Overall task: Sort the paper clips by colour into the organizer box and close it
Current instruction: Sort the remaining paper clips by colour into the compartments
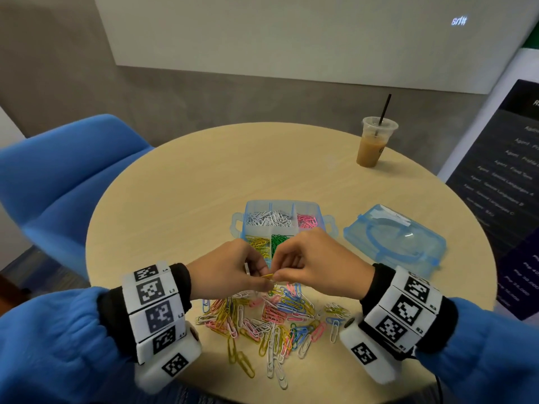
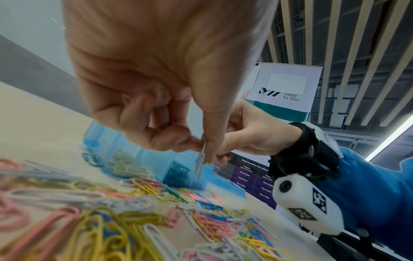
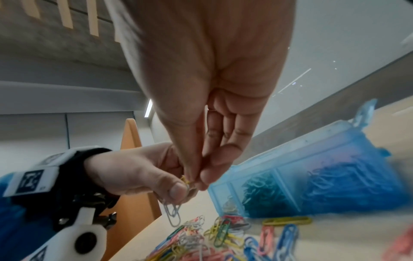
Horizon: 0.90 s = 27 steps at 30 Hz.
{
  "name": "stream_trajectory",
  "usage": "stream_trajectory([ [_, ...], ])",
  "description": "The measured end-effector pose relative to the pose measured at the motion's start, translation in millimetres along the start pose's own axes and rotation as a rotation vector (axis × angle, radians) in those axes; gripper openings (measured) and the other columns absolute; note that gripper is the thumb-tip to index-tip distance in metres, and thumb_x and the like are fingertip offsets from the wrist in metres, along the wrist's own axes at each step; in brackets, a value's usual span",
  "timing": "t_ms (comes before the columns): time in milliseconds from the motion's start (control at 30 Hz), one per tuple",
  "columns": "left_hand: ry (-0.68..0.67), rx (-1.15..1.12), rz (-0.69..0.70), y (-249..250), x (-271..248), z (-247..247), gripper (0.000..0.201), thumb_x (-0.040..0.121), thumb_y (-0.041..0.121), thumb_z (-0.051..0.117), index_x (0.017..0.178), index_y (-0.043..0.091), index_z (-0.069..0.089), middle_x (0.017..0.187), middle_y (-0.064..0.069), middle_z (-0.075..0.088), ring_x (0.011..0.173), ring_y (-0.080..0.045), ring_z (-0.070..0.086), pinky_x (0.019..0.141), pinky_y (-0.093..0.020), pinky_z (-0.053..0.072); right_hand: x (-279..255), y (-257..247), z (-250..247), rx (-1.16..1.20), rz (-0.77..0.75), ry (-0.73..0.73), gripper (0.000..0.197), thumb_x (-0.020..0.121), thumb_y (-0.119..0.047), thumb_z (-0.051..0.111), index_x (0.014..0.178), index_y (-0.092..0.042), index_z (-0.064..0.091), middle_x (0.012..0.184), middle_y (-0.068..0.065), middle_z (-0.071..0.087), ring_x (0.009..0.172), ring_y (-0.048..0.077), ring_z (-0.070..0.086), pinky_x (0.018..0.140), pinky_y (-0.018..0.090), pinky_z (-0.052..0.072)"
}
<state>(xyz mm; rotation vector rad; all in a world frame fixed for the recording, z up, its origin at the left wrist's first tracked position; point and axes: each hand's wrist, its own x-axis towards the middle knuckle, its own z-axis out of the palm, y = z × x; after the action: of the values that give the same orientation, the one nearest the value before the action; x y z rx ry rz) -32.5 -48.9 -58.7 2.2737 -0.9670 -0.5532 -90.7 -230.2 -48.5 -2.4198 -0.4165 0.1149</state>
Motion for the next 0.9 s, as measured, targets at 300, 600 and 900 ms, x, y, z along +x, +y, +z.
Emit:
stream_trajectory([
  [300, 0.025, 0.465, -0.180, -11, -12, -18, 0.016, 0.081, 0.047, 0.071, 0.082, 0.032, 0.066, 0.081, 0.015, 0.066, 0.071, -0.003, 0.057, 0.054, -0.019, 0.036, 1, -9, 12, -0.259, 0.097, -0.170, 0.018, 0.085, -0.023, 0.070, 0.080, -0.007, 0.076, 0.070, 0.004, 0.073, 0.061, 0.011, 0.065, 0.064, 0.026, 0.055],
  [600, 0.020, 0.429, -0.216, -24, -20, -34, 0.026, 0.086, 0.056, 0.062, 0.100, 0.035, 0.067, 0.093, 0.020, 0.062, 0.072, 0.004, 0.052, 0.062, -0.021, 0.041, 25, -32, 28, -0.565, 0.113, -0.190, 0.043, 0.085, 0.004, 0.056, 0.055, -0.009, 0.028, 0.057, 0.006, 0.027, 0.049, 0.019, 0.027, 0.045, 0.025, 0.025],
  [900, -0.053, 0.431, -0.205, -51, -53, -48, 0.013, 0.088, 0.047, 0.064, 0.099, 0.041, 0.061, 0.091, 0.024, 0.061, 0.075, 0.002, 0.056, 0.071, -0.024, 0.048, 20, -18, -9, -0.227, 0.217, -0.066, 0.025, 0.088, -0.015, 0.067, 0.066, -0.004, 0.069, 0.055, 0.001, 0.068, 0.035, 0.002, 0.054, 0.042, 0.005, 0.036],
])
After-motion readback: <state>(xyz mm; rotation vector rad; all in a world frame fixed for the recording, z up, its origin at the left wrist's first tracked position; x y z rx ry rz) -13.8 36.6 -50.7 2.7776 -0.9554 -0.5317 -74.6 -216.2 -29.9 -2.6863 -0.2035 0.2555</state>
